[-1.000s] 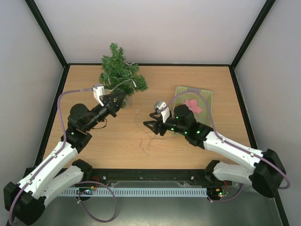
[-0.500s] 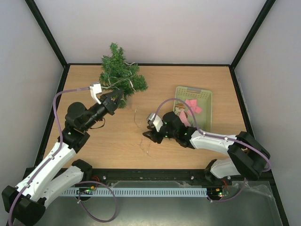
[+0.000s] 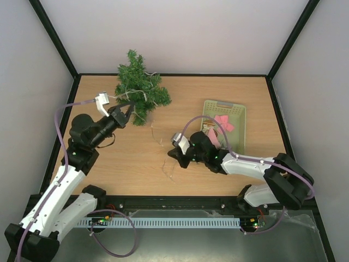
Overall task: Decorate the small christmas tree
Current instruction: Wrap the decoration item around the Christmas tree.
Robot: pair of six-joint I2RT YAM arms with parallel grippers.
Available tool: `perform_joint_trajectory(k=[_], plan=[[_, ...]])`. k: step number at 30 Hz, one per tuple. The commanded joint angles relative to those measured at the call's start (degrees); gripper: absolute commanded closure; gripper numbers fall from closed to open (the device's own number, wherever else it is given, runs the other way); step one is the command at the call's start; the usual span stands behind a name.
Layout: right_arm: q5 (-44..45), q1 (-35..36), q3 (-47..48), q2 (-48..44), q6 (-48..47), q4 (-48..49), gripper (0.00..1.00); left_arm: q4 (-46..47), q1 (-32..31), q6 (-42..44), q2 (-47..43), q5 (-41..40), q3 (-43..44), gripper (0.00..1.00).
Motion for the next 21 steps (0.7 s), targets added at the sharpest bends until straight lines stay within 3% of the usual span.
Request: perform_joint_trajectory(k=[1,6,9,14,18,21], plan=[[2.73,0.34,2.35,-5.93,-0.84,-6.13,0.98,-7.69,4.63,-2.41,0.22,4.19,4.28,0.98],[1.41,0.34,11.21,-17.10,-0.21,-20.42,0.98,-20.04,12.59,-6.22,4.09,13.00,7.59,0.98],[0.85,0.41,16.54,-21.59,0.07,-25.70,0.98,-19.38,16.01,-11.49,5.91,21.21,5.61,0.98],[1.13,0.42,26.86,-22.11,-1.33,-33.72,0.98,-20.15,18.24,-14.75,5.82,22.86,5.62,0.97],[-0.65,0.37,35.01,-19.52,-3.46,-35.95,0.98,-21.68,18.99,-15.60,5.45,23.10,6.17,0.79],[-2.26,0.38,40.34,-17.45,-4.60,-36.02,0.98,-25.81,19.02,-11.27,5.07,22.78,6.64,0.68]])
